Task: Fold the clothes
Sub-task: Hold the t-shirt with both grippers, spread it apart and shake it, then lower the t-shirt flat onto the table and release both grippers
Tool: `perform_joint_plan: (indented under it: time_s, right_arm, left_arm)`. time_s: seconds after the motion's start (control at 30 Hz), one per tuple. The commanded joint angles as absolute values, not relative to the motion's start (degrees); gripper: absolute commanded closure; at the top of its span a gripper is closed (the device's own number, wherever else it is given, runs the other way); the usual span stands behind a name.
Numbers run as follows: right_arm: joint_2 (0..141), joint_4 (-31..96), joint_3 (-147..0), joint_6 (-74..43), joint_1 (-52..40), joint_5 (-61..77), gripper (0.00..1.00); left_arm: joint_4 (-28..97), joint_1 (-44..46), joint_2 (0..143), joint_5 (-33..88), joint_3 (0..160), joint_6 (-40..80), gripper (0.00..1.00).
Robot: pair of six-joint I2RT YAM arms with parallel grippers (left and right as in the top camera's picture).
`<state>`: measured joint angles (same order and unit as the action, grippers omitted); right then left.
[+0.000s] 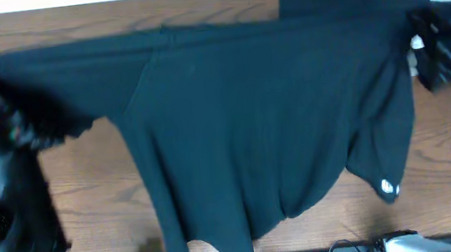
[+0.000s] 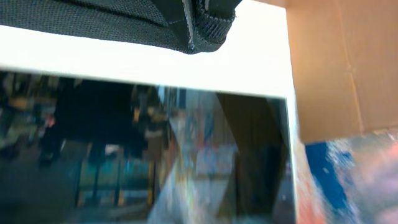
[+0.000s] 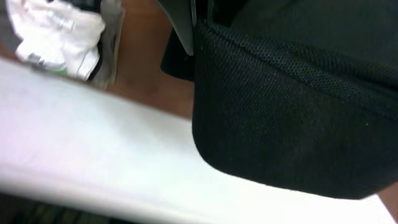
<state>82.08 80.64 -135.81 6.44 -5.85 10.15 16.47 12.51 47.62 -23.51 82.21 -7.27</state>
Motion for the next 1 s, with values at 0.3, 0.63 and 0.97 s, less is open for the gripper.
perform_joint_plan:
  time_s: [0.3, 0.63, 0.97]
  right_arm:
    - [105.08, 79.29, -135.74, 4.32, -3.97, 0.64, 0.99]
    - [125.21, 66.04, -135.74, 4.29, -3.66, 2.39, 0.99]
    - [142.10, 43.70, -135.74, 0.34, -3.70, 3.55, 0.99]
  left_arm:
    - [15.42, 10.76, 73.06, -31.99, 83.00, 0.19, 0.94]
    - [5.02, 10.09, 95.72, -31.97, 83.00, 0.80, 0.94]
    - [-11.86, 9.65, 110.26, -31.97, 83.00, 0.78, 0.94]
